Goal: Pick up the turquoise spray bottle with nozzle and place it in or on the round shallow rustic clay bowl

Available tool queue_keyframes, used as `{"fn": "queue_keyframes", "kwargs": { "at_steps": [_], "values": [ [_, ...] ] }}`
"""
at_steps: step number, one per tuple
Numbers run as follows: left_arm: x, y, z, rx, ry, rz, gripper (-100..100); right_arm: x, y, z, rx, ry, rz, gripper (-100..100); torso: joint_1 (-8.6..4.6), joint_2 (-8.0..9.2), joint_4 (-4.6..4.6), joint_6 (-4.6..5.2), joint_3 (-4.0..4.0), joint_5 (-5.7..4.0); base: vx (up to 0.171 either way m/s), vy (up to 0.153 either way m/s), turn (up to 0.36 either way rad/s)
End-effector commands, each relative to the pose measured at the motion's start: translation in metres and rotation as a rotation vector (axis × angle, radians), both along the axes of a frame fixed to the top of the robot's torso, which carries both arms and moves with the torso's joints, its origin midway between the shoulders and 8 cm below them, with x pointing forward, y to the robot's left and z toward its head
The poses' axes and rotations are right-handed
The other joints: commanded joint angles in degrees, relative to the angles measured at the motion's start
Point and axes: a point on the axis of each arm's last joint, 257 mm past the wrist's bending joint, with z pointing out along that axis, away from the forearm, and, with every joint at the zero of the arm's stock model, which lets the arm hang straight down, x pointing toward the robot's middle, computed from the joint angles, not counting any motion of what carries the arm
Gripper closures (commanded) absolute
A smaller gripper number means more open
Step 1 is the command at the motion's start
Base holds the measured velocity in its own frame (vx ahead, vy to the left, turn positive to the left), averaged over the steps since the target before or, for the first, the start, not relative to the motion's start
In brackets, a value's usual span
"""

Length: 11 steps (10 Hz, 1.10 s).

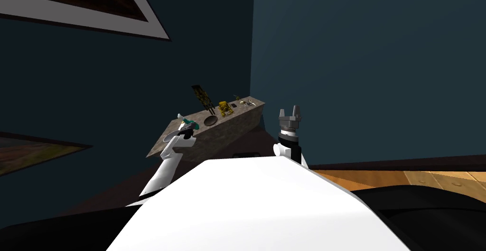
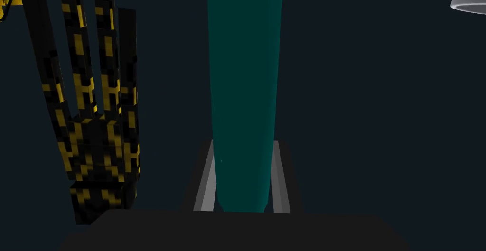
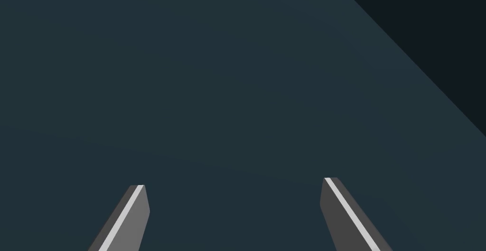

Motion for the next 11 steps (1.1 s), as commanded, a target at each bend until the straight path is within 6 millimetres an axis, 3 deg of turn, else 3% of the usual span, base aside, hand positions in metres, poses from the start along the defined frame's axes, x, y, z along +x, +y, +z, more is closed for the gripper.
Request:
{"fn": "queue_keyframes", "kwargs": {
  "at_steps": [1, 4, 8, 9, 10, 11],
  "values": [
    [0.002, 0.003, 0.010, 0.008, 0.006, 0.008, 100, 0.000, 0.000, 0.000, 0.000, 0.000, 0.000, 0, 0.00, 0.00, 0.00, 0.00, 0.00, 0.00, -0.026, -0.106, -0.134],
    [0.007, 0.009, 0.027, 0.034, 0.030, 0.018, 100, 0.000, 0.000, 0.000, 0.000, 0.000, 0.000, 0, -0.10, -0.37, -0.06, 0.15, -0.21, -0.08, 0.028, -0.102, -0.162],
    [0.010, 0.018, 0.045, 0.073, 0.068, 0.023, 100, 0.000, 0.000, 0.000, 0.000, 0.000, 0.000, 0, -0.07, -0.76, -0.18, 0.27, -0.45, -0.11, 0.096, -0.083, -0.166],
    [0.009, 0.017, 0.042, 0.064, 0.060, 0.024, 100, 0.000, 0.000, 0.000, 0.000, 0.000, 0.000, 0, -0.02, -0.80, -0.19, 0.30, -0.47, -0.11, 0.050, -0.022, -0.050],
    [0.010, 0.016, 0.043, 0.067, 0.061, 0.023, -100, 0.000, 0.000, 0.000, 0.000, 0.000, 0.000, 0, 0.15, -0.61, -0.18, 0.16, -0.38, -0.06, 0.011, -0.006, 0.001],
    [0.010, 0.016, 0.043, 0.066, 0.060, 0.022, -100, 0.000, 0.000, 0.000, 0.000, 0.000, 0.000, 0, 0.26, -0.43, -0.14, 0.14, -0.27, -0.03, 0.005, -0.003, -0.001]
  ]
}}
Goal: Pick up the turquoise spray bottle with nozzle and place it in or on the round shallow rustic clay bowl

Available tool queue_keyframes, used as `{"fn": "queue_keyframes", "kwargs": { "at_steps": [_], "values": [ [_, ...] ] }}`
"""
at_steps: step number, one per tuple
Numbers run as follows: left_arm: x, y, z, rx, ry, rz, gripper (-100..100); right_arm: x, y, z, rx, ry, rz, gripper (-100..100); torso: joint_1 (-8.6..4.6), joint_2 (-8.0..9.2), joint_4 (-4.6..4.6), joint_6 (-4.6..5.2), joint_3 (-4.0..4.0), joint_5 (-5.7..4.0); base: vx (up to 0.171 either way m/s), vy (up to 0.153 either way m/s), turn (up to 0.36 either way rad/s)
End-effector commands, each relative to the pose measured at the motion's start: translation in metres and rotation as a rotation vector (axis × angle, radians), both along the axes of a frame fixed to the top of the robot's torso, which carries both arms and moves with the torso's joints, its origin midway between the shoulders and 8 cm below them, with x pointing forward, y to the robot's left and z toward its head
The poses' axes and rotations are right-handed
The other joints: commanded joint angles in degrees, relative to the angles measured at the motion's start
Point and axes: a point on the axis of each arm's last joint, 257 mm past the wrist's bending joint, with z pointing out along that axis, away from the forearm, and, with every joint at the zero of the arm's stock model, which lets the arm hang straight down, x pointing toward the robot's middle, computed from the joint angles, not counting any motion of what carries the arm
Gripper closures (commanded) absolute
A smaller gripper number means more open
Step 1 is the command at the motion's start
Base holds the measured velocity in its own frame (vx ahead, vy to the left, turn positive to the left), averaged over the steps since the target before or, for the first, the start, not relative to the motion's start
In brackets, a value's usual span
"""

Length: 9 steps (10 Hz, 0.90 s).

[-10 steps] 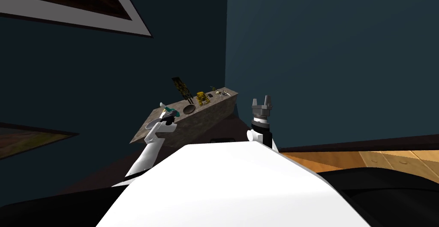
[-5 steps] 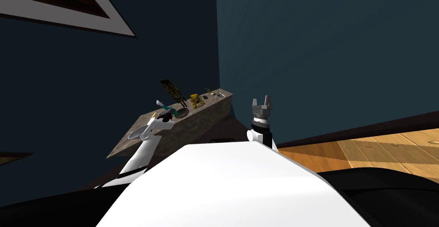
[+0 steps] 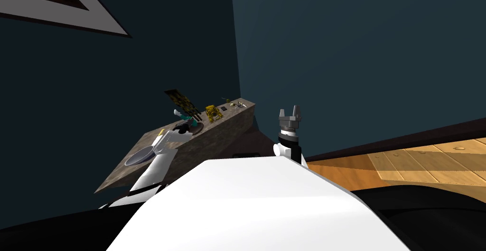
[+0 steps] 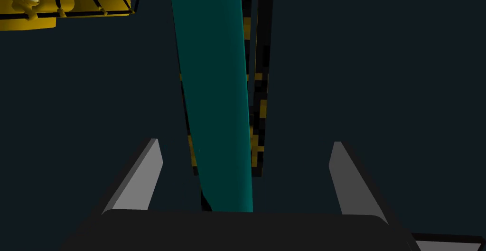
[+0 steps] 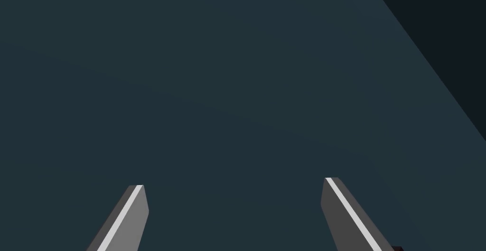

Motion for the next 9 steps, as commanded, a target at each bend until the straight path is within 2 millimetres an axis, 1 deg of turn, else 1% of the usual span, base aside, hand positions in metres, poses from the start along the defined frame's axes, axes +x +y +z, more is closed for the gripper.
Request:
{"fn": "queue_keyframes", "kwargs": {
  "at_steps": [1, 3, 4, 5, 9],
  "values": [
    [0.000, 0.000, 0.000, 0.000, 0.000, 0.000, -100, 0.000, 0.000, 0.000, 0.000, 0.000, 0.000, 0, 0.00, 0.00, 0.00, 0.00, 0.00, 0.00, 0.000, 0.000, 0.000],
    [0.000, 0.000, 0.000, 0.000, 0.000, 0.000, -100, 0.000, 0.000, 0.000, 0.000, 0.000, 0.000, 0, 0.02, 0.05, 0.01, 0.00, 0.03, 0.01, 0.000, 0.000, 0.000],
    [0.000, 0.000, 0.000, 0.000, 0.000, 0.000, 0, 0.000, 0.000, 0.000, 0.000, 0.000, 0.000, 0, 0.02, 0.06, 0.02, 0.00, 0.04, 0.01, 0.001, -0.001, -0.010],
    [-0.001, 0.000, 0.011, -0.001, -0.001, 0.006, -100, 0.000, 0.000, 0.000, 0.000, 0.000, 0.000, 0, 0.03, 0.10, 0.04, -0.05, 0.07, -0.01, 0.000, 0.014, -0.031],
    [-0.002, -0.002, 0.031, -0.002, 0.000, 0.015, -100, 0.000, 0.000, 0.000, 0.000, 0.000, 0.000, 0, 0.11, 0.17, 0.06, -0.06, 0.11, 0.00, -0.006, 0.022, -0.021]
  ]
}}
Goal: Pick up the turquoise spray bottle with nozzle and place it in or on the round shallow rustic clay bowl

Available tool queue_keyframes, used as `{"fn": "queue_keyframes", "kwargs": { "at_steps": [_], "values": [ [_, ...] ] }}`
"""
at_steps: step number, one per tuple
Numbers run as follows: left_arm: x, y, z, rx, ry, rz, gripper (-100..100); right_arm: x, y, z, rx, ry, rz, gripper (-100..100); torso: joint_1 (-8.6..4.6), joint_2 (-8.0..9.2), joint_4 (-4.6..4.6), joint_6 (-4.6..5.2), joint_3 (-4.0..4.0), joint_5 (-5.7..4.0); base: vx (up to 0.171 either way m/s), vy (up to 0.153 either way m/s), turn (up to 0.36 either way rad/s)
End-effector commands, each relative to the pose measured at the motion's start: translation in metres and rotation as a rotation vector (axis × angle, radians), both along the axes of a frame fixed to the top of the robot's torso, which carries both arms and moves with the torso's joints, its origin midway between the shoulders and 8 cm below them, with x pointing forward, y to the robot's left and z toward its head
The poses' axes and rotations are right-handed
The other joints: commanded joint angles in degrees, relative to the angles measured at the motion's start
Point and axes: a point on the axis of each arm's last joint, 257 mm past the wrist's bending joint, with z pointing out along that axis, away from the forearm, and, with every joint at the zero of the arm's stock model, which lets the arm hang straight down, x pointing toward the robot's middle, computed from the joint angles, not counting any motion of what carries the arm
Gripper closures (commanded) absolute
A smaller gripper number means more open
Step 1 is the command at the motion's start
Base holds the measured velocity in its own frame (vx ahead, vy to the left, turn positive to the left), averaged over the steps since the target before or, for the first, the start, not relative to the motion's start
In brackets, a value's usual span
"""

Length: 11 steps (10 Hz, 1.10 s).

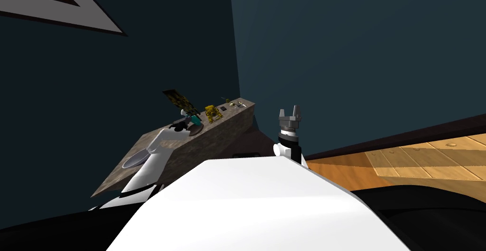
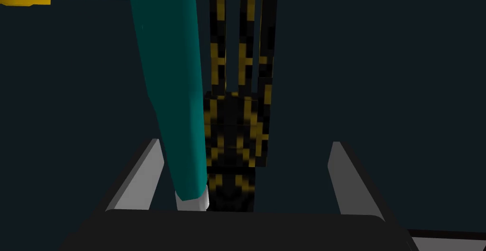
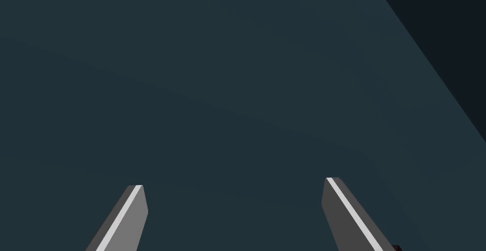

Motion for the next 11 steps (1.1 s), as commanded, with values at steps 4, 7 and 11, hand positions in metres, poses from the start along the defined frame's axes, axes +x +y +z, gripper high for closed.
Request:
{"fn": "queue_keyframes", "kwargs": {
  "at_steps": [4, 7, 11],
  "values": [
    [-0.002, -0.005, 0.022, -0.002, 0.007, 0.007, -100, 0.000, 0.000, 0.000, 0.000, 0.000, 0.000, 0, 0.00, 0.00, 0.00, -0.01, 0.00, 0.00, -0.003, 0.018, -0.021],
    [-0.003, -0.004, 0.019, -0.002, 0.006, 0.006, 0, 0.000, 0.000, 0.000, 0.000, 0.000, 0.000, 0, -0.04, -0.01, 0.00, -0.03, 0.00, -0.01, -0.001, 0.003, -0.003],
    [-0.003, -0.004, 0.019, -0.002, 0.006, 0.006, 0, 0.000, 0.000, 0.000, 0.000, 0.000, 0.000, 0, -0.04, -0.01, 0.00, -0.03, 0.00, -0.01, 0.000, 0.000, 0.000]
  ]
}}
